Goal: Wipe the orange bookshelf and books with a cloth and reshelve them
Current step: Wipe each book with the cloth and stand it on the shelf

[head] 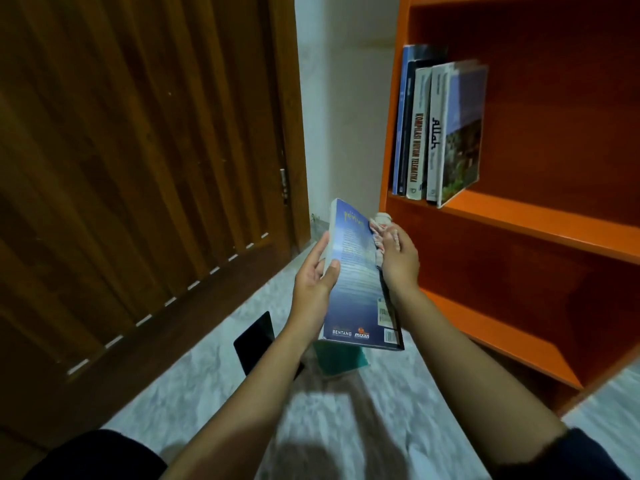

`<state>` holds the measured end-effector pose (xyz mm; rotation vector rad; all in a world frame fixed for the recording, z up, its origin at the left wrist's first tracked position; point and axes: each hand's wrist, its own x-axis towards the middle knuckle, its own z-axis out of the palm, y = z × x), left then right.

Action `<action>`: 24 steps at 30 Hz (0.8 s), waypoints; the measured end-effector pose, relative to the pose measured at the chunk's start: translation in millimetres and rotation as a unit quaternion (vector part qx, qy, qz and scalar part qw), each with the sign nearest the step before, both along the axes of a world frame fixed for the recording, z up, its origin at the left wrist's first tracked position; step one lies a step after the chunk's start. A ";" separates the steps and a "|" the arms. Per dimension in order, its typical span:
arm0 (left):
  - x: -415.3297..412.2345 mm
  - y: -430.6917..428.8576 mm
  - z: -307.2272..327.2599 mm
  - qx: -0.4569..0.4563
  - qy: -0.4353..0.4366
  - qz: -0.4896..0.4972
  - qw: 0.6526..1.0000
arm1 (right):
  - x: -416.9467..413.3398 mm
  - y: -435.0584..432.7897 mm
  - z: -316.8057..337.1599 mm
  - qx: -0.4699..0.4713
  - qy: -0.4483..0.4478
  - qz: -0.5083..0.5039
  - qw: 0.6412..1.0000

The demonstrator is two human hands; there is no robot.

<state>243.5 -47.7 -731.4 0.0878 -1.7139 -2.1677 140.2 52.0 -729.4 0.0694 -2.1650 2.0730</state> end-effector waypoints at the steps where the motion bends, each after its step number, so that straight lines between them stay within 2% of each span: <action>1: 0.5 2.3 0.7 -0.006 -0.002 -0.002 1.000 | 3.6 3.5 -1.3 0.002 -0.007 -0.011 1.000; 5: -3.0 14.7 6.8 -0.023 -0.011 -0.010 1.000 | 8.4 11.0 -1.4 0.042 0.058 -0.023 0.997; 11: -11.7 23.2 18.0 -0.034 -0.019 -0.015 0.999 | 14.4 13.4 5.9 0.106 0.179 0.035 0.978; 17: -16.0 14.1 15.3 -0.007 0.003 0.038 0.999 | 21.4 26.1 -13.0 0.228 0.320 0.113 0.913; 18: -15.4 13.9 14.7 0.009 0.003 0.044 0.999 | 19.5 30.5 -18.8 0.223 0.303 0.110 0.920; 20: -16.7 16.3 11.4 0.043 -0.003 0.070 0.997 | 18.6 35.8 -25.0 0.171 0.198 0.086 0.961; 22: -19.1 21.5 8.0 0.076 -0.006 0.095 0.992 | 21.9 34.7 -26.8 0.136 0.120 0.047 0.982; 24: -21.3 28.4 7.0 0.099 -0.004 0.111 0.989 | 32.5 28.9 -26.7 0.175 0.150 0.023 0.973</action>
